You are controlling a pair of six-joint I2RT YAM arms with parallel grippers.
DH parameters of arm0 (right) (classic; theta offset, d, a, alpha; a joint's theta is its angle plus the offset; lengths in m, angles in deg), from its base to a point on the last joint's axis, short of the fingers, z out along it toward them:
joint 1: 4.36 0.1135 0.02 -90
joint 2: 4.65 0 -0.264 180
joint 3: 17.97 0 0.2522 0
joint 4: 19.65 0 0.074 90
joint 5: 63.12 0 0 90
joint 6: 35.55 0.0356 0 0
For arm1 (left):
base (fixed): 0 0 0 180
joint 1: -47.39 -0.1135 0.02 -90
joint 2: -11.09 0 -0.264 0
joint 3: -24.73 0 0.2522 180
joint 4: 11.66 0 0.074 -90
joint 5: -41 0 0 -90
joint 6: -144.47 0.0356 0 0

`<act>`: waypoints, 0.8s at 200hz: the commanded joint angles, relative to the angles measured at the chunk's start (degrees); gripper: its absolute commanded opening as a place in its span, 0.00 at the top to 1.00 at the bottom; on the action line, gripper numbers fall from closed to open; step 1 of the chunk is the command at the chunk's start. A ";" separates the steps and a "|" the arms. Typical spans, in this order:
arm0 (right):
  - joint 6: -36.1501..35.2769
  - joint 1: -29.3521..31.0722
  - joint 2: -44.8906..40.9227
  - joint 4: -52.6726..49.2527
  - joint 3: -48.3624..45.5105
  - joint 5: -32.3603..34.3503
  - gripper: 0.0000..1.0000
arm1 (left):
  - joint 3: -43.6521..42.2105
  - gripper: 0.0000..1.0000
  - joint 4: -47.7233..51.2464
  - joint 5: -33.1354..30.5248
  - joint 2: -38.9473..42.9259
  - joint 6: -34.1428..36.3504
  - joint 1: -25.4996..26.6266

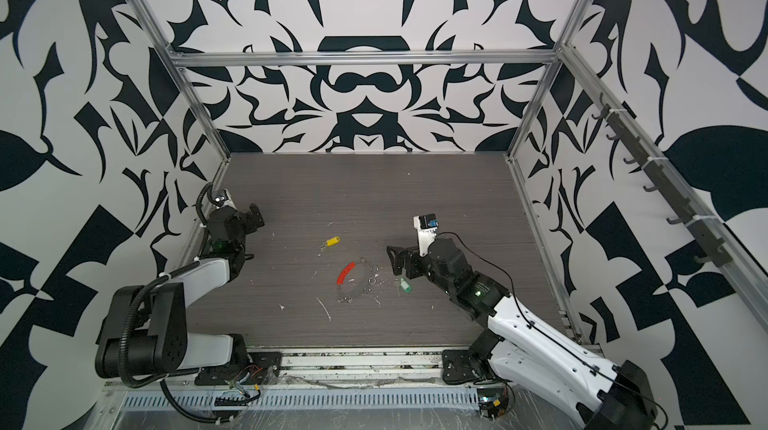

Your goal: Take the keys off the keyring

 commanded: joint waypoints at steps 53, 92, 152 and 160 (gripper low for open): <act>-0.48 0.00 1.05 1.20 4.16 3.38 0.00 | -8.87 0.00 -23.87 4.55 -11.29 1.57 -0.24; -4.80 -0.08 0.22 8.43 1.23 14.56 0.00 | -8.59 0.01 -22.18 3.73 -10.75 0.63 -0.27; -25.18 -4.10 2.07 28.56 -6.52 33.28 0.01 | -8.51 0.00 -21.93 3.44 -10.85 0.45 -0.28; -28.44 -6.24 3.52 30.26 -6.63 33.10 0.00 | -8.51 0.01 -22.04 3.45 -10.77 0.60 -0.28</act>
